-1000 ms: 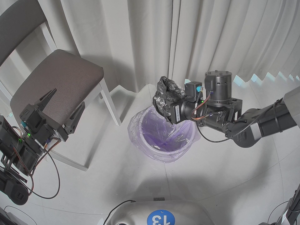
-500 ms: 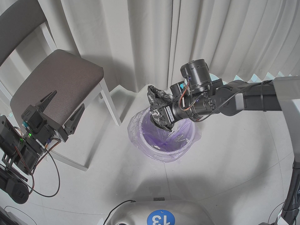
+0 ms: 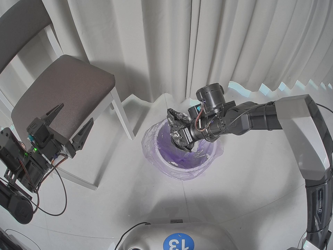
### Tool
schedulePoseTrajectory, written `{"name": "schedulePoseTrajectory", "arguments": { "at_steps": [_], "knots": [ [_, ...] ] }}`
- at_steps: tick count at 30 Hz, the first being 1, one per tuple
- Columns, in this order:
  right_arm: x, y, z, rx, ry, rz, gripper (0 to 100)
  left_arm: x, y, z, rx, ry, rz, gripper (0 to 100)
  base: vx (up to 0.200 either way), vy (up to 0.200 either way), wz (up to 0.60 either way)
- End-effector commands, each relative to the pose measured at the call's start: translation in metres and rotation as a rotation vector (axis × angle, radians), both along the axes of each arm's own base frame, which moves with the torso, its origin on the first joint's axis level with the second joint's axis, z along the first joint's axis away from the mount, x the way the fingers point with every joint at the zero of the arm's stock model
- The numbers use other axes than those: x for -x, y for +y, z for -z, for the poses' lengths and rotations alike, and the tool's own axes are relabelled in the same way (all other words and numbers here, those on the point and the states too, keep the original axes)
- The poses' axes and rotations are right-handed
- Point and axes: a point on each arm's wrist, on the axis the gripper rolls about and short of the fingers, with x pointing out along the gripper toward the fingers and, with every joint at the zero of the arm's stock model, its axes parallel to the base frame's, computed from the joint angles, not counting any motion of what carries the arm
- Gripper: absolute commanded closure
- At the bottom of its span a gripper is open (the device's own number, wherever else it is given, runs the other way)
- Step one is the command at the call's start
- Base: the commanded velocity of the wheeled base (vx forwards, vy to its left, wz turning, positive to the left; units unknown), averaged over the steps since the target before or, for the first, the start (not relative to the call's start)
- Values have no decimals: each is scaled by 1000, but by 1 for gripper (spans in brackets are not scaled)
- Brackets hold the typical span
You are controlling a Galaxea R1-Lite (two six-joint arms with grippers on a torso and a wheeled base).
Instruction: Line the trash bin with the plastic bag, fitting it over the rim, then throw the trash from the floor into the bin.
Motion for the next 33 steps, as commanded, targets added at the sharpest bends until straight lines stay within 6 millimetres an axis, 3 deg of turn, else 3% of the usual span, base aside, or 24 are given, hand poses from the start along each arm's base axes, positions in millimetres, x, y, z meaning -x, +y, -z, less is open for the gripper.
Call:
{"name": "schedulePoseTrajectory", "arguments": {
  "at_steps": [1, 20, 33],
  "knots": [
    [-6, 0, 18, 2, 31, -7, 100, -1, 0, 1, 1, -7, -3, 0, 0, 0, 0],
    [-20, 5, 68, 11, 84, -9, 100, -5, 0, 5, -2, 13, -3, 0, 0, 0, 0],
    [-42, -7, 93, 4, 80, 34, 100, -9, -1, 12, -38, 29, -11, 0, 0, 0, 0]
  ]
}}
